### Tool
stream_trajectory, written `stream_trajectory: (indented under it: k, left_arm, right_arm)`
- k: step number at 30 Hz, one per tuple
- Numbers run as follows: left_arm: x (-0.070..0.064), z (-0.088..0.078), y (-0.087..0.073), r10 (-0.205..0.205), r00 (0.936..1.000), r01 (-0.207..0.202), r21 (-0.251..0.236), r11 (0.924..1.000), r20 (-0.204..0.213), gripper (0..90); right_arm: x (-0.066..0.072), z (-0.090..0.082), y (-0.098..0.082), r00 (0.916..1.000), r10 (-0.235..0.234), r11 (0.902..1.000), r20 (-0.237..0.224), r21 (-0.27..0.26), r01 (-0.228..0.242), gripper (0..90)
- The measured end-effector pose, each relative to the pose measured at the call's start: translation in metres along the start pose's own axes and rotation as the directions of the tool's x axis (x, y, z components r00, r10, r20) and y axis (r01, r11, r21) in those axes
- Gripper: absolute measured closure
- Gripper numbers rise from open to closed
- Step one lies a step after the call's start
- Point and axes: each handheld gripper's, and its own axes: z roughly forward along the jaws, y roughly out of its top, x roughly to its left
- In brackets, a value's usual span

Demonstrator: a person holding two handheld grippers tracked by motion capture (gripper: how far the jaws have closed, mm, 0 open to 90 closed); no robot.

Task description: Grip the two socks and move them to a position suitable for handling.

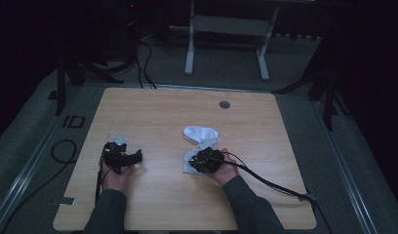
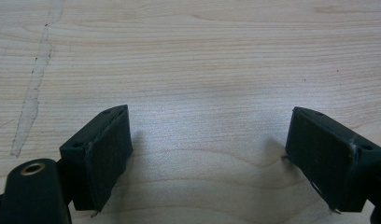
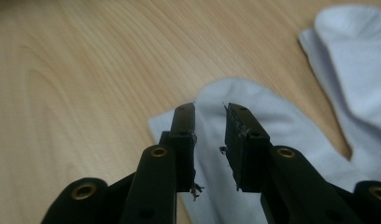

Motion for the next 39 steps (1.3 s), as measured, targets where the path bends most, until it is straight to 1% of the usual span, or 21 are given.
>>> stream_trajectory:
  k: [2, 3, 9, 11, 13, 16, 19, 20, 21, 22, 23, 24, 25, 26, 29, 30, 32, 33, 36, 37, 39]
  left_arm:
    - [0.0, 0.0, 0.0, -0.002, 1.0, 0.002, -0.002, 1.0, 0.0, 14.5]
    - [0.0, 0.0, 0.0, -0.001, 1.0, 0.001, -0.001, 1.0, 0.0, 14.5]
    - [0.0, 0.0, 0.0, -0.002, 1.0, 0.002, -0.001, 1.0, 0.0, 14.5]
    - [0.0, 0.0, 0.0, -0.002, 1.0, 0.002, -0.002, 1.0, 0.0, 14.5]
    - [0.0, 0.0, 0.0, 0.0, 1.0, 0.0, 0.0, 1.0, 0.0, 14.5]
    - [0.0, 0.0, 0.0, 0.0, 1.0, 0.0, 0.0, 1.0, 0.0, 14.5]
    - [0.0, 0.0, 0.0, 0.0, 1.0, 0.0, 0.0, 1.0, 0.0, 14.5]
    - [0.0, 0.0, 0.0, 0.0, 1.0, 0.0, 0.0, 1.0, 0.0, 14.5]
    - [0.0, 0.0, 0.0, 0.0, 1.0, 0.0, 0.0, 1.0, 0.0, 14.5]
    - [0.0, 0.0, 0.0, 0.0, 1.0, 0.0, 0.0, 1.0, 0.0, 14.5]
    - [0.0, 0.0, 0.0, 0.0, 1.0, 0.0, 0.0, 1.0, 0.0, 14.5]
    - [0.0, 0.0, 0.0, 0.0, 1.0, 0.0, 0.0, 1.0, 0.0, 14.5]
    - [0.0, 0.0, 0.0, 0.0, 1.0, 0.0, 0.0, 1.0, 0.0, 14.5]
    - [0.0, 0.0, 0.0, 0.0, 1.0, 0.0, 0.0, 1.0, 0.0, 14.5]
    - [0.0, 0.0, 0.0, 0.0, 1.0, 0.0, 0.0, 1.0, 0.0, 14.5]
    - [0.0, 0.0, 0.0, 0.0, 1.0, 0.0, 0.0, 1.0, 0.0, 14.5]
    - [0.0, 0.0, 0.0, 0.0, 1.0, 0.0, 0.0, 1.0, 0.0, 14.5]
    - [0.0, 0.0, 0.0, 0.0, 1.0, 0.0, 0.0, 1.0, 0.0, 14.5]
    - [0.0, 0.0, 0.0, 0.0, 1.0, 0.0, 0.0, 1.0, 0.0, 14.5]
    - [0.0, 0.0, 0.0, 0.0, 1.0, 0.0, 0.0, 1.0, 0.0, 14.5]
    - [0.0, 0.0, 0.0, 0.0, 1.0, 0.0, 0.0, 1.0, 0.0, 14.5]
  right_arm:
    - [0.0, 0.009, -0.003, 0.9998, 0.006, 0.9998, -0.017, 0.018, -0.006, 72.0]
    - [0.0, 0.011, -0.003, 0.9997, 0.009, 0.9998, -0.023, 0.016, -0.008, 71.5]
    - [-0.003, 0.019, -0.004, 0.9993, 0.028, 0.9994, -0.026, 0.02, -0.027, 71.2]
    - [-0.005, 0.021, -0.004, 0.9994, 0.024, 0.9995, -0.026, 0.02, -0.023, 76.3]
    - [-0.007, 0.019, -0.003, 0.9996, 0.021, 0.9995, -0.018, 0.022, -0.021, 88.4]
    - [-0.007, 0.016, -0.002, 0.9998, 0.021, 0.9996, -0.002, 0.017, -0.021, 89.0]
    - [-0.006, 0.009, 0.0, 0.9998, 0.015, 0.9999, 0.009, -0.004, -0.015, 89.1]
    - [-0.006, 0.001, 0.002, 0.9998, 0.01, 0.9998, 0.019, -0.018, -0.01, 89.1]
    - [-0.006, 0.001, 0.002, 0.9998, 0.01, 0.9998, 0.019, -0.018, -0.01, 89.1]
    - [-0.006, -0.009, 0.004, 0.9993, -0.004, 0.9998, 0.037, -0.021, 0.005, 89.1]
    - [-0.006, -0.009, 0.004, 0.9993, -0.004, 0.9998, 0.037, -0.021, 0.005, 89.1]
    - [-0.007, -0.018, 0.005, 0.9979, -0.017, 0.9998, 0.063, -0.013, 0.017, 89.0]
    - [-0.007, -0.018, 0.005, 0.9979, -0.017, 0.9998, 0.063, -0.013, 0.017, 89.0]
    - [-0.007, -0.026, 0.006, 0.9955, -0.037, 0.9993, 0.087, -0.009, 0.038, 89.0]
    - [-0.008, -0.033, 0.006, 0.9938, -0.045, 0.9989, 0.102, -0.01, 0.046, 88.9]
    - [-0.012, -0.04, 0.002, 0.9923, -0.039, 0.9991, 0.118, -0.009, 0.041, 88.9]
    - [-0.014, -0.042, 0.0, 0.9916, -0.033, 0.9994, 0.125, -0.008, 0.034, 88.9]
    - [-0.019, -0.047, -0.007, 0.9897, -0.021, 0.9997, 0.142, -0.01, 0.022, 89.0]
    - [-0.021, -0.051, -0.01, 0.9889, -0.014, 0.9998, 0.148, -0.012, 0.016, 89.0]
    - [-0.025, -0.058, -0.016, 0.9855, -0.006, 0.9998, 0.169, -0.017, 0.009, 88.9]
    - [-0.028, -0.065, -0.022, 0.9819, 0.006, 0.9997, 0.189, -0.024, -0.001, 88.9]
